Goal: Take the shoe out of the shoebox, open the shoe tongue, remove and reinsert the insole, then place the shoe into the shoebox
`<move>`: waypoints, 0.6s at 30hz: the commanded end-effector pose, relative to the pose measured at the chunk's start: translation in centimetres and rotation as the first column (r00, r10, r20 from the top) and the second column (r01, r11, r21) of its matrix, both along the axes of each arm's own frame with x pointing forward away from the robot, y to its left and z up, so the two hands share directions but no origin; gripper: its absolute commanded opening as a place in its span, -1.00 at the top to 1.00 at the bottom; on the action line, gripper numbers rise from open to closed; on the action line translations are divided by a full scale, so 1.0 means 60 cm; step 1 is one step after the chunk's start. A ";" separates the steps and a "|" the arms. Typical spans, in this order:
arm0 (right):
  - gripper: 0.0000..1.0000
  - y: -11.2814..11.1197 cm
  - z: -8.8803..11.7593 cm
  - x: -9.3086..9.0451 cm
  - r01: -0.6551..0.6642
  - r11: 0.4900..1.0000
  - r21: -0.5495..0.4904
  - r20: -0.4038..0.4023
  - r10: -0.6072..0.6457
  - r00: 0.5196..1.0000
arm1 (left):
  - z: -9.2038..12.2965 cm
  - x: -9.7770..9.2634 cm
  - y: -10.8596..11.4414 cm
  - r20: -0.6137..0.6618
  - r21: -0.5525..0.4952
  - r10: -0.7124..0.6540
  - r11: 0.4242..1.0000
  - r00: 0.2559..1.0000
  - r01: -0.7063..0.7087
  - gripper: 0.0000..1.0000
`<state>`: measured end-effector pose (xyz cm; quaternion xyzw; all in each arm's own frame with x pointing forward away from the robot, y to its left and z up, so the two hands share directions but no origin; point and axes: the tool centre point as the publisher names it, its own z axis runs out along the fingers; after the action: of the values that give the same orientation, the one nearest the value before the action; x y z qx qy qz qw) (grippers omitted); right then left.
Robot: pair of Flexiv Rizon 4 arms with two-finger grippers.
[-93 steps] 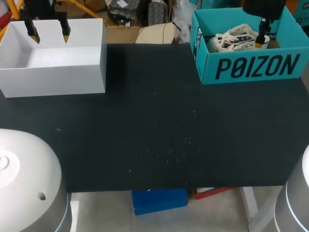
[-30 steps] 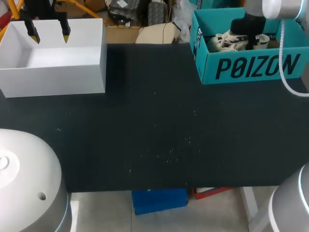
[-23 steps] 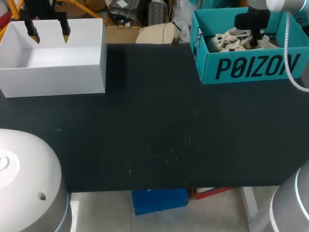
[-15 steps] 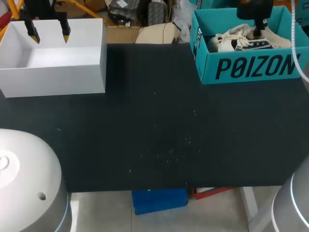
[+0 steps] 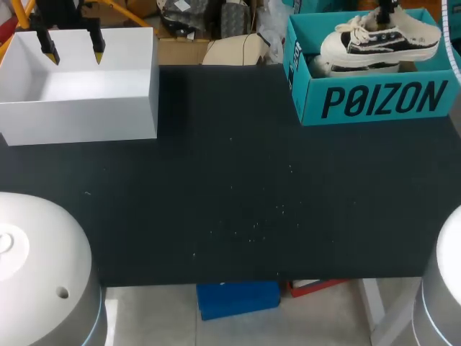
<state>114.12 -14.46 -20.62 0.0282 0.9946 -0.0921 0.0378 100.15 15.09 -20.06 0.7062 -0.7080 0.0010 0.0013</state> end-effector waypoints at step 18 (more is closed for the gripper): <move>1.00 0.319 0.094 -0.312 -0.087 0.996 -0.015 0.109 0.088 0.990 | 0.001 -0.001 -0.001 -0.001 0.002 0.001 1.000 1.000 -0.001 -1.00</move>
<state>99.12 2.11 -14.14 -0.0091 0.9963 -0.0804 0.0288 100.15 15.09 -20.06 0.7062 -0.7080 0.0010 0.0013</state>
